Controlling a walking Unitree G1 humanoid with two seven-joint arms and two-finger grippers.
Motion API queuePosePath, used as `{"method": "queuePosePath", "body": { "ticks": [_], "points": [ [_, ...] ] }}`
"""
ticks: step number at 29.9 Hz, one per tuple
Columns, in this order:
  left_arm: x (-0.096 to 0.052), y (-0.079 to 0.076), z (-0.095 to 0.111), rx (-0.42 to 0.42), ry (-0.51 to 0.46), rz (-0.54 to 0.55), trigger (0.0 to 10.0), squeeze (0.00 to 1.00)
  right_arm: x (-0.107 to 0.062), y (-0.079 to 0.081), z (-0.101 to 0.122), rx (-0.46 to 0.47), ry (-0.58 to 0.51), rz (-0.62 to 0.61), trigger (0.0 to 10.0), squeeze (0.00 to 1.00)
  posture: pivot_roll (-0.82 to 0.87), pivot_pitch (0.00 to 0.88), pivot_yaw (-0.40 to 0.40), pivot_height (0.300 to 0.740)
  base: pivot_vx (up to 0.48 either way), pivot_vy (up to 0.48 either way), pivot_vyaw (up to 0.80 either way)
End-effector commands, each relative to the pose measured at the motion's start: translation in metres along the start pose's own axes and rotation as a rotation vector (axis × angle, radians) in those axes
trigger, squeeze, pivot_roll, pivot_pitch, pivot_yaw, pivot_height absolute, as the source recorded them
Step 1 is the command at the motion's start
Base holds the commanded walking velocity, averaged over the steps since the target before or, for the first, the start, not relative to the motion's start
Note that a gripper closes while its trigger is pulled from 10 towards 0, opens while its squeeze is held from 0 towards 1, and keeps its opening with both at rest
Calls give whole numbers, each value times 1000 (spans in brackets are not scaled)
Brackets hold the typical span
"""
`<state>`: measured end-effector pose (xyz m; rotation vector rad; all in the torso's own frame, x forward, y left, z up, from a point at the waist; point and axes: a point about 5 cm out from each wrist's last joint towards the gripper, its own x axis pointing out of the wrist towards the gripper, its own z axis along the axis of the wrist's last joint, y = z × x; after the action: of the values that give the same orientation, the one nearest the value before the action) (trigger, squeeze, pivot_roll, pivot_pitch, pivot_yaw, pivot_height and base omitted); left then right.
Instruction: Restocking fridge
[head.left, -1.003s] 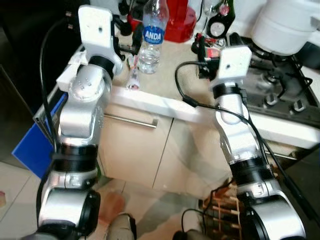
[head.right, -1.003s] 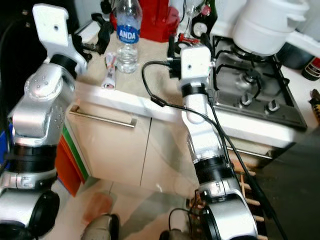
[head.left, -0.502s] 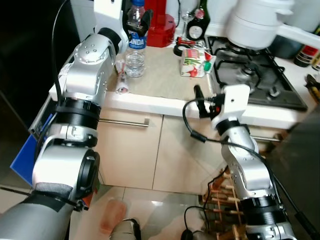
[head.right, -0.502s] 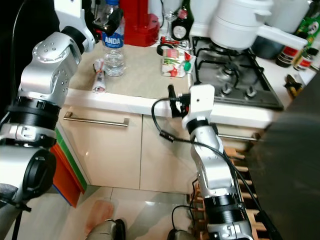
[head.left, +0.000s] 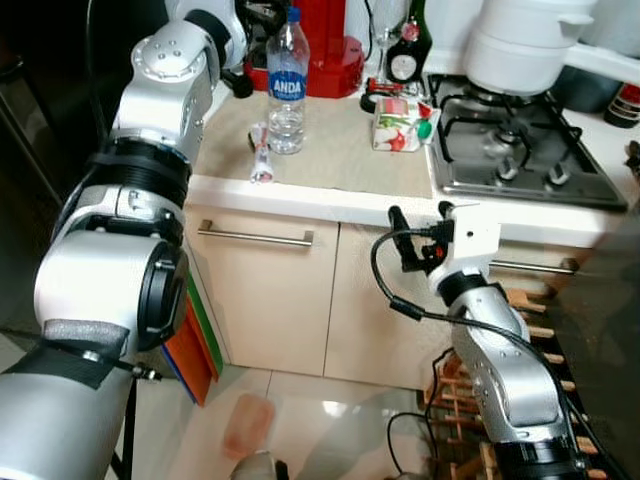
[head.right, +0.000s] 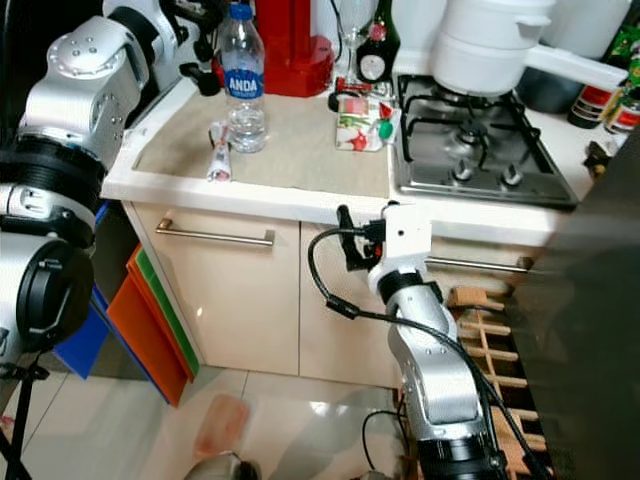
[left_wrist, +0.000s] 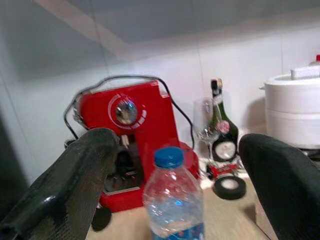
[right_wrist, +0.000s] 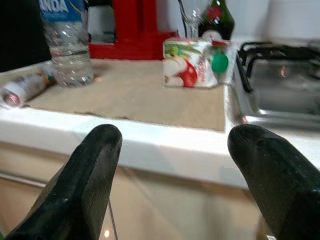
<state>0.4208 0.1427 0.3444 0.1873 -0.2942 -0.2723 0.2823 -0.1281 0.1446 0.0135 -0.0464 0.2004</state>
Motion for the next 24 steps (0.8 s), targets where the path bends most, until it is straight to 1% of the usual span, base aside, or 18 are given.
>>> {"method": "queuePosePath", "body": {
  "ticks": [1,3,5,6,9,10,12,13,14,15,16,17,18,19,20,21,22,24],
  "points": [
    [1,5,3,-2,5,9,10000,0,-3,5,7,12,-15,21,10000,0,-82,0,43,740,0,0,0],
    [1,5,0,-6,1,13,10000,0,-4,7,8,14,-22,26,10000,0,-86,0,48,740,0,0,0],
    [-2,5,-6,-31,-13,-7,10000,0,-3,7,18,12,-72,5,10000,0,-95,0,56,740,0,0,0],
    [-5,7,-9,-38,-29,-19,10000,0,-3,4,25,9,-105,-24,10000,0,-100,0,58,740,0,0,0],
    [-12,10,-15,-62,-60,-39,10000,0,-2,-3,38,-4,-158,-95,10000,0,-90,0,51,740,0,0,0],
    [-17,12,-18,-84,-77,-53,10000,0,-2,-6,42,-15,-174,-127,10000,0,-78,0,46,740,0,0,0],
    [-33,10,-26,-112,-105,-123,10000,0,-2,-12,48,-41,-190,-174,10000,0,-56,0,38,740,0,0,0],
    [-33,10,-26,-112,-105,-123,10000,0,-2,-12,48,-41,-190,-174,10000,0,-56,0,38,740,0,0,0],
    [-59,-2,-36,-100,-100,-229,10000,0,-1,-13,48,-55,-189,-171,10000,0,-7,0,17,740,0,0,0],
    [-69,-8,-40,-99,-103,-255,10000,0,1,-13,47,-62,-187,-163,10000,0,1,0,14,740,0,0,0],
    [-69,-8,-40,-99,-103,-255,10000,0,1,-13,47,-62,-187,-163,10000,0,1,0,14,740,0,0,0],
    [-87,-21,-50,-187,-91,-250,10000,0,4,-13,44,-56,-175,-152,10000,0,34,0,0,740,0,0,0],
    [-93,-28,-57,-233,-80,-229,10000,0,7,-13,42,-46,-165,-148,10000,0,44,0,-5,740,0,0,0],
    [-97,-31,-61,-261,-71,-214,10000,0,8,-13,41,-39,-158,-146,10000,0,44,0,-5,740,0,0,0],
    [-107,-42,-75,-296,-35,-186,10000,0,10,-12,38,-24,-148,-140,10000,0,59,0,-15,740,0,0,0],
    [-123,-59,-96,-335,12,-146,10000,0,12,-11,34,-2,-127,-138,10000,0,70,0,-23,740,0,0,0],
    [-123,-59,-96,-335,12,-146,10000,0,12,-11,34,-2,-127,-138,10000,0,70,0,-23,740,0,0,0],
    [-137,-73,-111,-352,44,-123,10000,0,14,-12,28,20,-102,-144,10000,0,78,0,-29,740,0,0,0]
  ]
}}
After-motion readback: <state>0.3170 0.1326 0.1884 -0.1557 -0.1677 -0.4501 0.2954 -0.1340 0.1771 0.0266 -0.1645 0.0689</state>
